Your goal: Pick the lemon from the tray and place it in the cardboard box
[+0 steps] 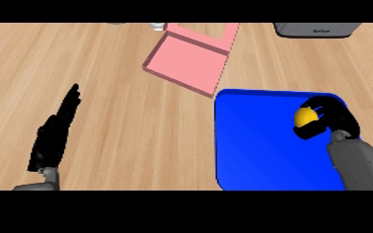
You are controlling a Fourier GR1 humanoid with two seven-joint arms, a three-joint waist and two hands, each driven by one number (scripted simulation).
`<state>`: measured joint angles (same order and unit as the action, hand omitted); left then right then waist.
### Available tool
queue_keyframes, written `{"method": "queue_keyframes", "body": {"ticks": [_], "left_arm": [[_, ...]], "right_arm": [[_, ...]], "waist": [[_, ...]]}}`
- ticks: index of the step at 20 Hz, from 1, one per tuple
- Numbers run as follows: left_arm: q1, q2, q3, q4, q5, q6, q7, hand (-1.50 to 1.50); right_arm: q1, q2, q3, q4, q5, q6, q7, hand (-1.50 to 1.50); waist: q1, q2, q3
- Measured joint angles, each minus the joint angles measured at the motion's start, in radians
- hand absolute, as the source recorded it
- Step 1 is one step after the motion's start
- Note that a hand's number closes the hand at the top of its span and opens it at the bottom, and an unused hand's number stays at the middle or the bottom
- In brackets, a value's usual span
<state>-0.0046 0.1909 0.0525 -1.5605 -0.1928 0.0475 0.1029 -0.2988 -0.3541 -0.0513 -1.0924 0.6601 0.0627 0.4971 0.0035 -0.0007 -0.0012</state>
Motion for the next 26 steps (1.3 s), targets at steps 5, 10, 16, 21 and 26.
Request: {"method": "queue_keyframes", "body": {"ticks": [5, 10, 16, 21, 26], "left_arm": [[-0.019, 0.002, 0.005, 0.031, -0.002, -0.010, -0.022, 0.00], [-0.051, -0.010, -0.025, 0.032, -0.009, -0.023, -0.026, 0.00], [-0.055, -0.012, -0.027, 0.034, -0.008, -0.026, -0.027, 0.00], [-0.054, -0.008, -0.020, 0.038, -0.010, -0.023, -0.024, 0.00], [-0.047, -0.017, -0.026, 0.029, -0.014, -0.019, -0.013, 0.00]], "right_arm": [[-0.085, -0.044, 0.038, 0.049, 0.056, -0.008, -0.122, 1.50], [-0.220, -0.146, 0.153, 0.069, 0.125, 0.059, -0.389, 1.50], [-0.390, -0.215, 0.175, 0.229, 0.163, 0.014, -0.693, 1.50], [-0.498, -0.207, 0.095, 0.334, 0.051, 0.037, -0.932, 1.50], [-0.617, -0.163, 0.021, 0.406, -0.070, 0.127, -1.084, 1.50]], "waist": [[0.015, 0.006, 0.002], [0.078, 0.026, 0.005], [0.084, 0.027, 0.005], [0.067, 0.023, 0.005], [0.056, 0.017, 0.004]]}}
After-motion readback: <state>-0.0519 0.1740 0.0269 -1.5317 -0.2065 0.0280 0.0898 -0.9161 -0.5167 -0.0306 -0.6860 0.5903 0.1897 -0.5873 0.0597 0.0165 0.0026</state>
